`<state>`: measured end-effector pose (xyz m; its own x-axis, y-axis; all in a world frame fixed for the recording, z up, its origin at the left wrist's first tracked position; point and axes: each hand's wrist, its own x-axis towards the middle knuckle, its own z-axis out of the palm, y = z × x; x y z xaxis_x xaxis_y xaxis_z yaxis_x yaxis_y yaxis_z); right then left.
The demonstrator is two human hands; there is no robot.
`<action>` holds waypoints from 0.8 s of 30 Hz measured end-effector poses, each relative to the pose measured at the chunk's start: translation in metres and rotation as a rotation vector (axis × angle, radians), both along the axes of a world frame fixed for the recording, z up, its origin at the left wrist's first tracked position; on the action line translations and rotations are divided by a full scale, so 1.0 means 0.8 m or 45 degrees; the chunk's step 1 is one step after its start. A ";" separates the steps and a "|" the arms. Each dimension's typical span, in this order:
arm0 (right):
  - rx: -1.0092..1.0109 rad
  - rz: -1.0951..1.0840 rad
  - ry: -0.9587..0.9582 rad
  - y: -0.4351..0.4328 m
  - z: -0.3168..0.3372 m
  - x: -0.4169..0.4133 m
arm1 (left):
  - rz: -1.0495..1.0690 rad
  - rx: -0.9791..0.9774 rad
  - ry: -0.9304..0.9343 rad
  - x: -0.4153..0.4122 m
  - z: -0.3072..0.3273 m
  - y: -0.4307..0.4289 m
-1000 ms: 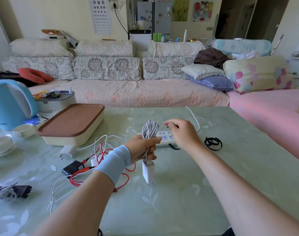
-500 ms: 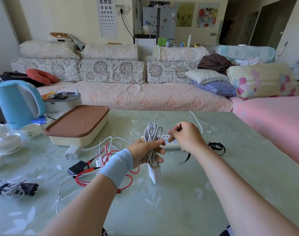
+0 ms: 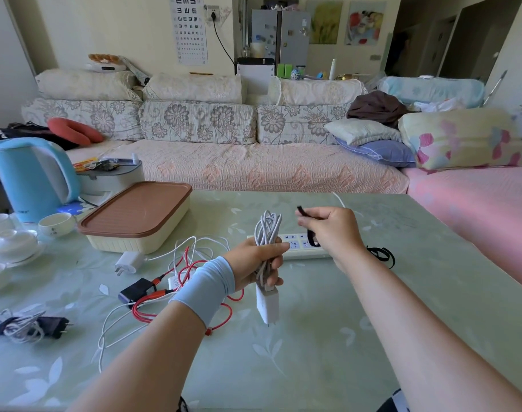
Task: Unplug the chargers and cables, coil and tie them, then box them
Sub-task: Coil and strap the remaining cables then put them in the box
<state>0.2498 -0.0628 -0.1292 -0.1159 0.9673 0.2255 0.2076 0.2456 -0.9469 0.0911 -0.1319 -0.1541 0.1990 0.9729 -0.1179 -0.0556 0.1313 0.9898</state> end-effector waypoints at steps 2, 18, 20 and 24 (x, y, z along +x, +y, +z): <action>0.030 0.037 0.026 -0.002 0.003 0.000 | -0.028 0.011 0.036 -0.001 0.001 -0.002; 0.183 0.265 -0.276 -0.031 0.009 -0.037 | -0.184 -0.031 0.213 0.011 0.005 -0.012; 0.154 0.284 -0.298 -0.031 0.011 -0.033 | -0.166 -0.066 0.256 0.010 0.005 -0.011; 0.158 0.205 -0.335 -0.029 0.014 -0.029 | 0.141 0.016 0.504 0.016 0.009 -0.006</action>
